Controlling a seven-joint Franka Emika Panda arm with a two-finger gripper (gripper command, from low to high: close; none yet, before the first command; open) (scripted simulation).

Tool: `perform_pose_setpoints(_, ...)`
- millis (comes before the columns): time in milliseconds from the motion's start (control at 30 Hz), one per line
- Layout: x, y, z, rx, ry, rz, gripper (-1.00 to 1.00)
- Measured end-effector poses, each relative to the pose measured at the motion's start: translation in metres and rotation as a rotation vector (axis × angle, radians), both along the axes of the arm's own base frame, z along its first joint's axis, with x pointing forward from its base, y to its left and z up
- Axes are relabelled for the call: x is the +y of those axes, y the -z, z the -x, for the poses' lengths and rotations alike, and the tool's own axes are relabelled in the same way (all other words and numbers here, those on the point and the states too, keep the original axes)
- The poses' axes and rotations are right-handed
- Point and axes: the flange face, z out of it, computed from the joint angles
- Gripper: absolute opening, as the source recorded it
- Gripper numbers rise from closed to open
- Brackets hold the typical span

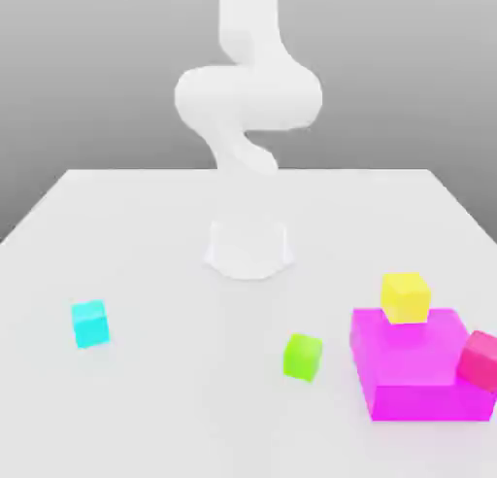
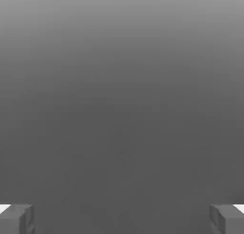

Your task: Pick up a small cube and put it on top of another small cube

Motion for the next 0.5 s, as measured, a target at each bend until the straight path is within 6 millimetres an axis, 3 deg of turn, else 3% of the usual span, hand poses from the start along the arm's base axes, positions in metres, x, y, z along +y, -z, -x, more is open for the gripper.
perform_pose_setpoints(100,-0.05,0.07,-0.024,0.097,0.118,-0.091,0.0)
perform_pose_setpoints(233,-0.105,0.162,-0.033,0.219,0.277,-0.188,0.0)
perform_pose_setpoints(367,-0.149,0.252,-0.017,0.337,0.443,-0.266,0.0)
perform_pose_setpoints(500,-0.183,0.335,0.019,0.448,0.619,-0.325,0.0)
